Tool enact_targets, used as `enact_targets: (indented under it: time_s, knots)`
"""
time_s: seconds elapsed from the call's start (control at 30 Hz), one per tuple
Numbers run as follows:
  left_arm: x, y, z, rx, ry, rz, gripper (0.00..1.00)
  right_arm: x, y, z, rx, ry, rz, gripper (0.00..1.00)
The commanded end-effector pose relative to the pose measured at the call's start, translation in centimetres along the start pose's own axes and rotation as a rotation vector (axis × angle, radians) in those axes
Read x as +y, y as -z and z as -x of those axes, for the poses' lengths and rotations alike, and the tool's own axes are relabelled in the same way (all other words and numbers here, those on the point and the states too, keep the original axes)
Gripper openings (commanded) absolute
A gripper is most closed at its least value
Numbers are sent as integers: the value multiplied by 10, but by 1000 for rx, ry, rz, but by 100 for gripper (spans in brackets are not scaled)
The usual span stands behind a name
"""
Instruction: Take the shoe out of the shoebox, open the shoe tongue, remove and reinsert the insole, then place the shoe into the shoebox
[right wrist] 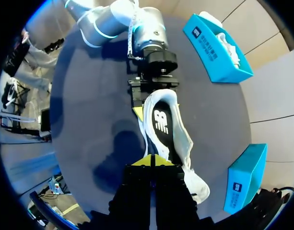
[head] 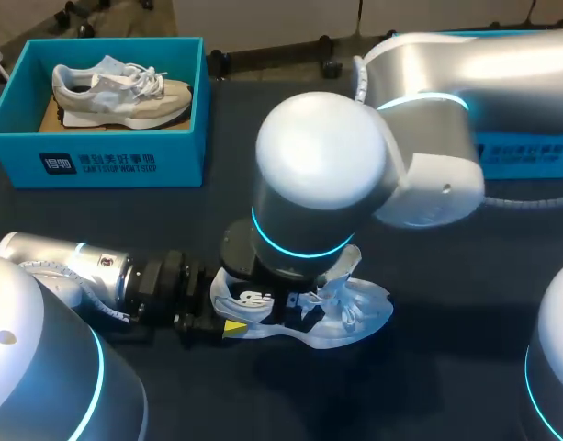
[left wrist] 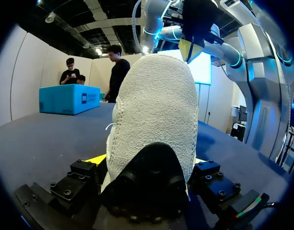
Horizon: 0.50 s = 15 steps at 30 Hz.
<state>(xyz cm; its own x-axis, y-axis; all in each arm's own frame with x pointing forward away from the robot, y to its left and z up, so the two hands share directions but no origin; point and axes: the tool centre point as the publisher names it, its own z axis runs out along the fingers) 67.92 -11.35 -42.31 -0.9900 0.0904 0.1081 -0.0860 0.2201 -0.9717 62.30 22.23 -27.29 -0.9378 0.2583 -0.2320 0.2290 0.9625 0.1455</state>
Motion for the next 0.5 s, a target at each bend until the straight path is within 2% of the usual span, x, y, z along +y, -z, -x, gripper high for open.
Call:
enact_targets:
  time_s: [0.03,0.23,0.5]
  knots:
    - [1,0,0,-4,0,0,0,5,-4,-3,-3,-1,-8,0]
    - [1,0,0,-4,0,0,0,36,-37,-11,-12,182,-58,0]
    - [1,0,0,-4,0,0,0,52,-56,-3,-34,227,-103,0]
